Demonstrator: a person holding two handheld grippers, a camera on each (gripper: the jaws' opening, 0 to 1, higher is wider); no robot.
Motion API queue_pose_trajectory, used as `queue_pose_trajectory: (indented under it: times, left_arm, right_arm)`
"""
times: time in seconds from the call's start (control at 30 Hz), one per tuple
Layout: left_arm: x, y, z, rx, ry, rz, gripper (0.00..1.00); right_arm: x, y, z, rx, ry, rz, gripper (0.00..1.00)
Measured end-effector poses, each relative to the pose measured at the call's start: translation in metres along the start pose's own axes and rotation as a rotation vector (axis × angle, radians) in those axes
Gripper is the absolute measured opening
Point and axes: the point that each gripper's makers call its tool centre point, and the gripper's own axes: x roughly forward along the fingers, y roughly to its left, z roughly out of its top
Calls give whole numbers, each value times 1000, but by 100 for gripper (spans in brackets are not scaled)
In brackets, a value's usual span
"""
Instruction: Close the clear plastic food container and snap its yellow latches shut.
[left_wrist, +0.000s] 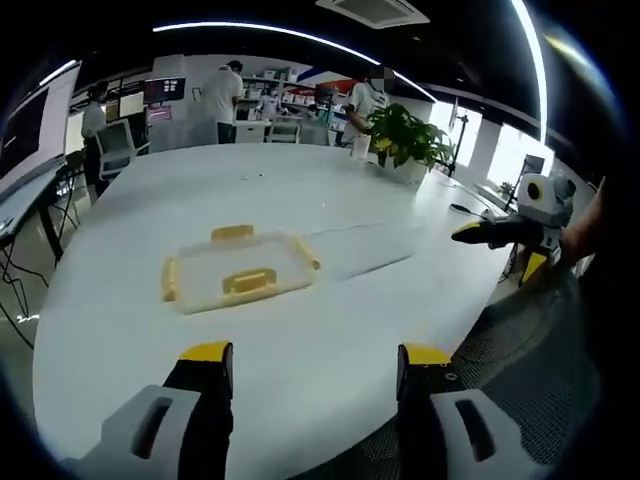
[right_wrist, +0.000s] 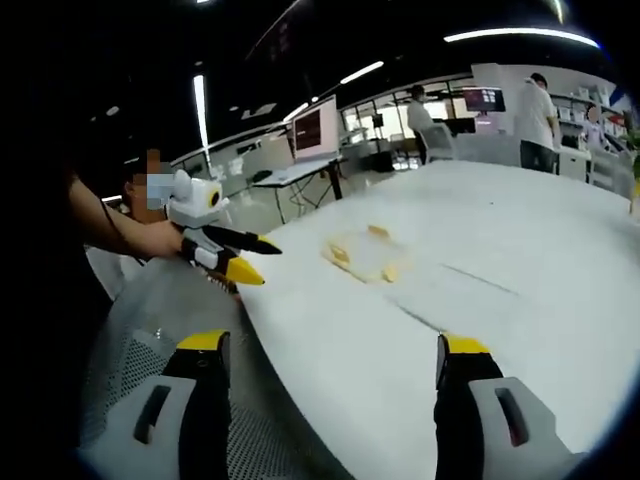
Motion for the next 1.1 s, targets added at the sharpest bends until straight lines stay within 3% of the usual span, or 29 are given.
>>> queue_pose_trajectory:
  times: [0.37,0.77,0.93,1.1]
  left_arm:
    - [-4,1,13,15,-38,15,62]
    - [-8,-4,24,12,-56,-47,62]
    - [-9,5,43,1,-100,-69,62]
    - [-8,14,43,15,-86,-97,62]
  right_arm:
    - [0,-10,18,-17,-30,-15,82]
    - [18,-4,32,-24,-7,-30,78]
    - [26,2,42,-13,-29,-39,78]
    - [36,2,48,-7,-37,-73,78]
